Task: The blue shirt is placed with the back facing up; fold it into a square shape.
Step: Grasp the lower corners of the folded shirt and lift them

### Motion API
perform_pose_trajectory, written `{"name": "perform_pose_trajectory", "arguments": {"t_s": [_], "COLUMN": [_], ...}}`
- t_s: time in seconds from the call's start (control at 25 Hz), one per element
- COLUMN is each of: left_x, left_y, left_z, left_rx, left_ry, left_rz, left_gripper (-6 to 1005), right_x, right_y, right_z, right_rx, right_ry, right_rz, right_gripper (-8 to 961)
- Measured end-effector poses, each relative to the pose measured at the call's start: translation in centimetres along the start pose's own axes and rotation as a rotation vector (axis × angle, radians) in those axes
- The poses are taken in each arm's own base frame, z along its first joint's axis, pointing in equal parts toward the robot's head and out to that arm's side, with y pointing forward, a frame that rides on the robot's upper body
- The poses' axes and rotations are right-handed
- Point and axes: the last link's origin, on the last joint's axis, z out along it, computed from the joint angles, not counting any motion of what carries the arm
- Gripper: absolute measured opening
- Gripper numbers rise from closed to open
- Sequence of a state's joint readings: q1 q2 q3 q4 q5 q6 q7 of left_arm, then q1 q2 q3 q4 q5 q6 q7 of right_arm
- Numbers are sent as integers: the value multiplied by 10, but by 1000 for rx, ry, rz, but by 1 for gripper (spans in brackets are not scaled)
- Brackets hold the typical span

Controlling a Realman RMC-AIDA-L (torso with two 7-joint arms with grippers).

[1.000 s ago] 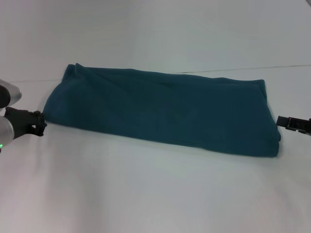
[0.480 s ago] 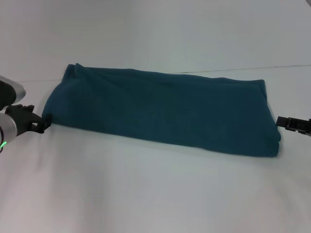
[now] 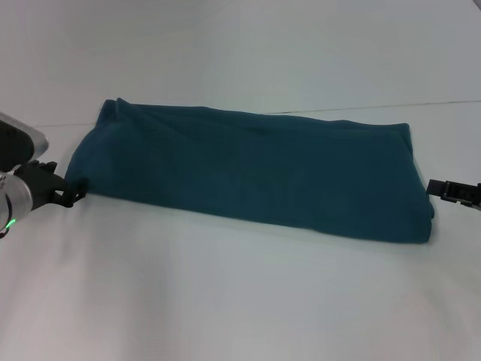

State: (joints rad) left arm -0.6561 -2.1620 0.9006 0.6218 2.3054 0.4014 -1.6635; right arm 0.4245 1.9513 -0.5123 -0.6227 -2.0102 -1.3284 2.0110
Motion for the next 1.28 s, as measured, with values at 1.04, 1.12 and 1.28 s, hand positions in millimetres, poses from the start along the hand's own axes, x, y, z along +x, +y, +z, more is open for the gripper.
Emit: {"name": "perform_pose_trajectory", "arguments": {"t_s": [1.04,1.12,1.28], "left_x": [1,1,1], "left_y": [11,11,11], "left_z": [4,4,4], "left_rx": [-23,-22,-22], "left_ry": [-12,-12,-12], "left_rz": [40,41,42], "left_gripper": [591,590,590], "right_x": [0,-1,-1], "right_y": [0,0,0], "right_z": [0,0,0], "right_rx": [-1,-2,-2], "right_ry": [-9,-9,-9], "right_rz": [-3,-3,-4], "right_gripper": [537,537,537]}}
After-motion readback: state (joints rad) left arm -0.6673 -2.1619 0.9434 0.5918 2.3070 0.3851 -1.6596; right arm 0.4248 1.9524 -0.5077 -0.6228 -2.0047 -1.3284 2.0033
